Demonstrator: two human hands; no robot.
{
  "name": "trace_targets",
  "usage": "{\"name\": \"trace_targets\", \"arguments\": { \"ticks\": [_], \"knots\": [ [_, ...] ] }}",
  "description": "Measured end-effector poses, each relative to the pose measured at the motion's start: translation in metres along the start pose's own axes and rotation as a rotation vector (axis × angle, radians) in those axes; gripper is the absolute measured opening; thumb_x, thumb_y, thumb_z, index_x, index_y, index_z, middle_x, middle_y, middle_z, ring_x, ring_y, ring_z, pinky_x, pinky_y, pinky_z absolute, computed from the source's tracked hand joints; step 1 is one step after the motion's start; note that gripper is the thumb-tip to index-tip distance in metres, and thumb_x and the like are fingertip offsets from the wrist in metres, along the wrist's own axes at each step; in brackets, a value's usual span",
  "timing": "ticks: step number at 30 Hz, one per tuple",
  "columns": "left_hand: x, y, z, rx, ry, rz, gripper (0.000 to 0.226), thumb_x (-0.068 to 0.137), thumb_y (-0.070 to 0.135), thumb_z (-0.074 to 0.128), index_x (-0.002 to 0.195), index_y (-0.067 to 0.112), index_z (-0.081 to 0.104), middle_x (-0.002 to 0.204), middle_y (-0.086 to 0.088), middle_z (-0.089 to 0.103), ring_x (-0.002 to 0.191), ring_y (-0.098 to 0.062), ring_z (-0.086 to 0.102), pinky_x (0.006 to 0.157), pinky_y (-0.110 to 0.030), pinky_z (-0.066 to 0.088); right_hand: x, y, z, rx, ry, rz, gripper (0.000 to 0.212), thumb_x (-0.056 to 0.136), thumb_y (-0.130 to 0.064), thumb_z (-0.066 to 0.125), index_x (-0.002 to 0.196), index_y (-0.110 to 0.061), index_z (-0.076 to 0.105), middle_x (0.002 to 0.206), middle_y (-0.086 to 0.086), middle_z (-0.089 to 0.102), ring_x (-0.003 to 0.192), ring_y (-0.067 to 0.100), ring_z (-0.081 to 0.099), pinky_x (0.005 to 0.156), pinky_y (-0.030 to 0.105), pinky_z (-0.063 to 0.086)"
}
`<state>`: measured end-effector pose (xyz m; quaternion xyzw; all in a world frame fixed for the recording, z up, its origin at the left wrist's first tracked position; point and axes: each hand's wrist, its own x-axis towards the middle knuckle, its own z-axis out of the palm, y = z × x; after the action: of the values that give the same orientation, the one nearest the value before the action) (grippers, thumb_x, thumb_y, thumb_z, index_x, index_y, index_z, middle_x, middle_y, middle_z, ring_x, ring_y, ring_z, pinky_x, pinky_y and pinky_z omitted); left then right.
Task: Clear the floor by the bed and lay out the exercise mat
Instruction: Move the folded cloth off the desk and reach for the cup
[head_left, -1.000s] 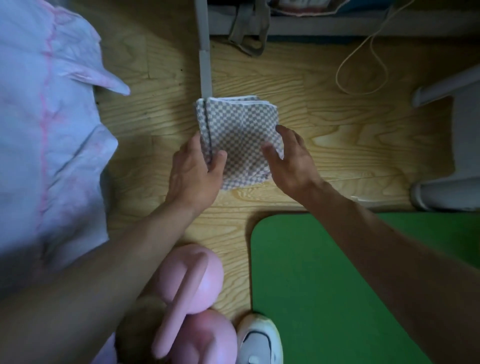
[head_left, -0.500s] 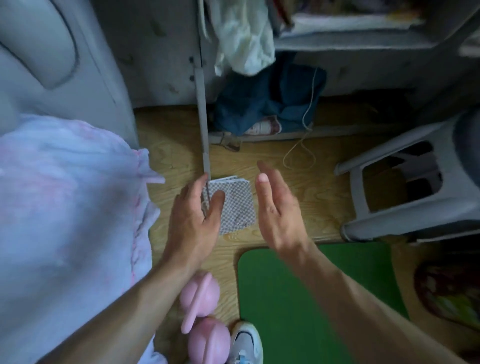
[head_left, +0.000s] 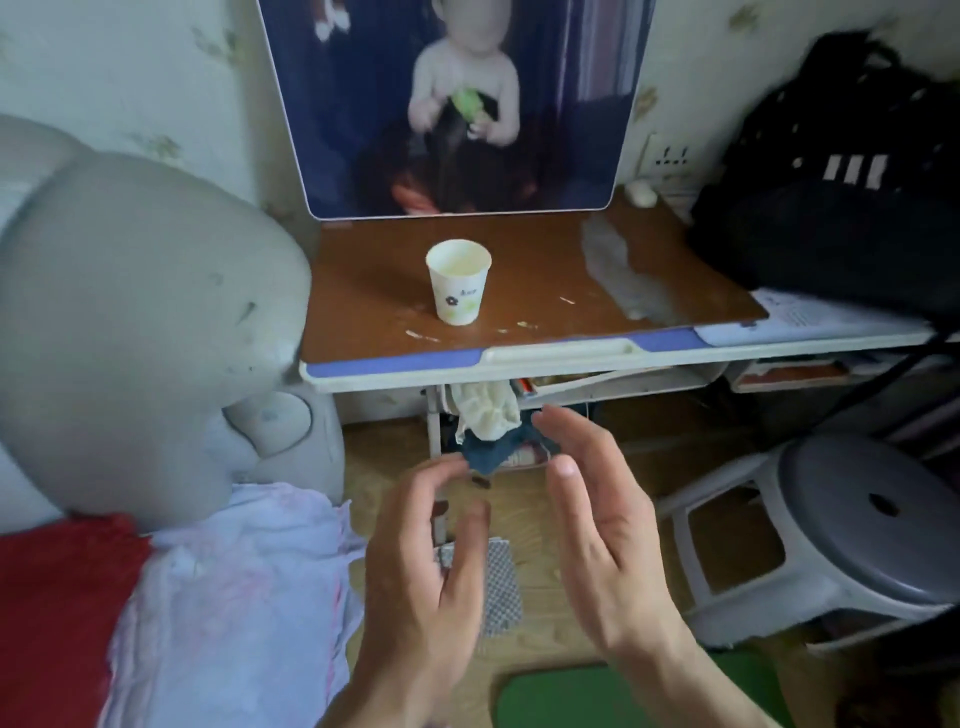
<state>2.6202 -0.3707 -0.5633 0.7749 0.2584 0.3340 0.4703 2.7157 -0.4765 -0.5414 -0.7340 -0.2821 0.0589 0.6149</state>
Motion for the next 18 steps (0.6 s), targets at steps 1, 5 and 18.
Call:
{"name": "trace_targets", "arguments": {
  "ticks": [1,5,18],
  "knots": [
    [0.012,0.008,-0.002,-0.012,0.02,0.014,0.027,0.092,0.036,0.053,0.117,0.029,0.061,0.117,0.013,0.066,0.109,-0.011,0.064,0.084,-0.025,0.051,0.013,-0.006,0.0,0.0,0.008,0.0,0.04,0.101,-0.042,0.045,0.136,-0.025,0.057,0.135,-0.012,0.064,0.13,0.012,0.057,0.107,0.042,0.048],
    [0.069,0.025,-0.005,-0.089,0.106,0.011,0.022,0.095,0.023,0.061,0.116,0.018,0.061,0.11,0.008,0.068,0.094,0.004,0.065,0.076,-0.006,0.045,0.067,-0.022,0.001,-0.09,0.028,0.002,0.033,0.102,-0.026,0.054,0.135,-0.022,0.057,0.133,-0.013,0.062,0.126,0.002,0.056,0.11,0.036,0.047],
    [0.202,-0.025,0.021,0.083,0.095,-0.001,0.048,0.083,0.013,0.073,0.127,0.02,0.054,0.125,0.007,0.059,0.111,-0.005,0.057,0.086,-0.024,0.054,0.187,0.019,0.032,-0.174,-0.066,0.151,0.053,0.094,0.0,0.06,0.141,-0.022,0.048,0.14,-0.005,0.054,0.129,0.011,0.052,0.112,0.036,0.047]
  ]
}}
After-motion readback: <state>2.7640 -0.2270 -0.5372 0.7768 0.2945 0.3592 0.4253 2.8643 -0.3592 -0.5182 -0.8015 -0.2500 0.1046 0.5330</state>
